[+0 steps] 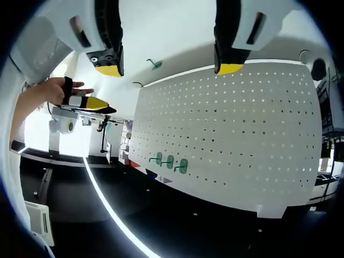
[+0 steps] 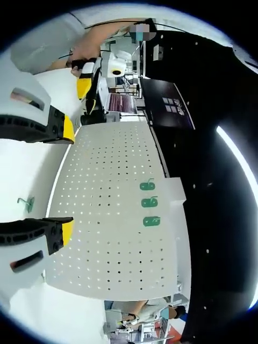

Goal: Insert the hook assembly into the mounting plate slot until the hook locks in place.

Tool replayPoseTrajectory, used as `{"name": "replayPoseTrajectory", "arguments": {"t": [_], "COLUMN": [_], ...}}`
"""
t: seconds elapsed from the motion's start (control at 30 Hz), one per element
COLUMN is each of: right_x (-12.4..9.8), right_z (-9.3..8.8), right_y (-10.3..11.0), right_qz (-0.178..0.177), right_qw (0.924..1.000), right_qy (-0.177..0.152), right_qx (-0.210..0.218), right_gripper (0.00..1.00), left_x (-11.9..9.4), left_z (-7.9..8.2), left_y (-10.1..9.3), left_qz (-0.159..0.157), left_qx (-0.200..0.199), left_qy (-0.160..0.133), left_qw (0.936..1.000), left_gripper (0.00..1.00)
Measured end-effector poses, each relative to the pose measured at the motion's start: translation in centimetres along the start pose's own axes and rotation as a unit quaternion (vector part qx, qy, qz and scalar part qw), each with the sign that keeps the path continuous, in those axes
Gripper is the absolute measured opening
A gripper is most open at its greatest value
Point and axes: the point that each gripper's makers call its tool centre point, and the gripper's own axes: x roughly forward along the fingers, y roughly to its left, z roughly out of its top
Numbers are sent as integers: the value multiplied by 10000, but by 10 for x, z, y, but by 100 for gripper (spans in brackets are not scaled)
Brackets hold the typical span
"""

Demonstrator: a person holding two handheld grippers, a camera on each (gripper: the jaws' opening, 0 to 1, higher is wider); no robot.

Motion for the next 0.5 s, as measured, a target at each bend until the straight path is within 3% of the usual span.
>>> {"name": "replayPoseTrajectory", "arguments": {"t": [0.3,0.5], "right_x": [1,0], "right_z": [-1,-2], "right_y": [4,2], "right_qz": [49,22], "right_qw": [10000,10000], "right_qy": [13,2], "right_qx": [-22,-15], "right_gripper": [53,53], "left_x": [12,45], "left_z": [4,5], "left_y": [-4,-11], "left_qz": [-150,-660], "left_qx": [175,539], "left_qy": [112,511], "left_qw": [9997,9951], "left_gripper": [70,72]}}
